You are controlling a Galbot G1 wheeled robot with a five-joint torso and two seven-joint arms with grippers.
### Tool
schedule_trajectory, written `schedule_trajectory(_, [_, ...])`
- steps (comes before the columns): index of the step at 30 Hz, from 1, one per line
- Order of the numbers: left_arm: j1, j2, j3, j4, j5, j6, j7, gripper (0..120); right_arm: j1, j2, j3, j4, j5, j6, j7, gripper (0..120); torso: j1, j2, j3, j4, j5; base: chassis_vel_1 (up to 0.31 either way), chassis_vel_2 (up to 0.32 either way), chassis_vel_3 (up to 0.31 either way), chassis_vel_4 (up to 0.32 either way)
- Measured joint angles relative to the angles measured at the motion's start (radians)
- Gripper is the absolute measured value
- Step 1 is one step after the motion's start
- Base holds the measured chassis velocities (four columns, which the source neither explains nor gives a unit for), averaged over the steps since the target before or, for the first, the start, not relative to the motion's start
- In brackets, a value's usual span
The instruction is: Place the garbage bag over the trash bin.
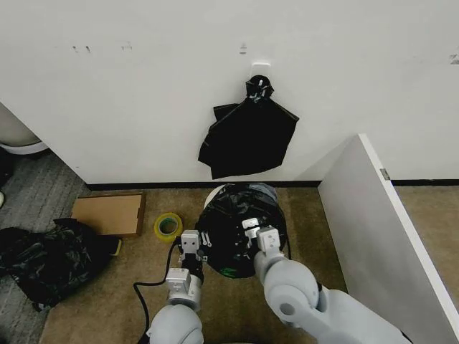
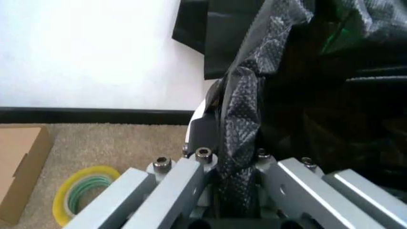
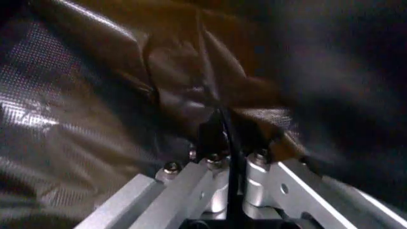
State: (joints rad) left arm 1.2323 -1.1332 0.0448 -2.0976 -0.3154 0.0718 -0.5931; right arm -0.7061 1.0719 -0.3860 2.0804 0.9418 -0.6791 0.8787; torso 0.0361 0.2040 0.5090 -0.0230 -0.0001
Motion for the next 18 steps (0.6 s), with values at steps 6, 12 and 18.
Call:
schedule_trajectory(6, [0.002, 0.008, -0.001, -0.012, -0.004, 0.0, 0.001, 0, 0.037, 0.028, -0.052, -0.059, -0.046, -0.013, -0.002, 0, 0.0, 0.0, 0.0, 0.0, -0.0001, 0.0, 0.0, 0.0, 0.0])
schedule_trajectory(12, [0.009, 0.01, -0.002, -0.019, -0.004, 0.0, 0.002, 0, 0.056, 0.041, -0.075, -0.105, -0.07, -0.015, -0.002, 0, 0.0, 0.0, 0.0, 0.0, 0.0, 0.0, 0.0, 0.0, 0.0])
schedule_trajectory(18, [0.022, 0.012, -0.002, -0.031, -0.003, -0.002, 0.003, 0, 0.074, 0.052, -0.091, -0.151, -0.072, -0.018, 0.0, 0, 0.0, 0.0, 0.0, -0.0001, -0.0001, 0.0, 0.0, 0.0, 0.0])
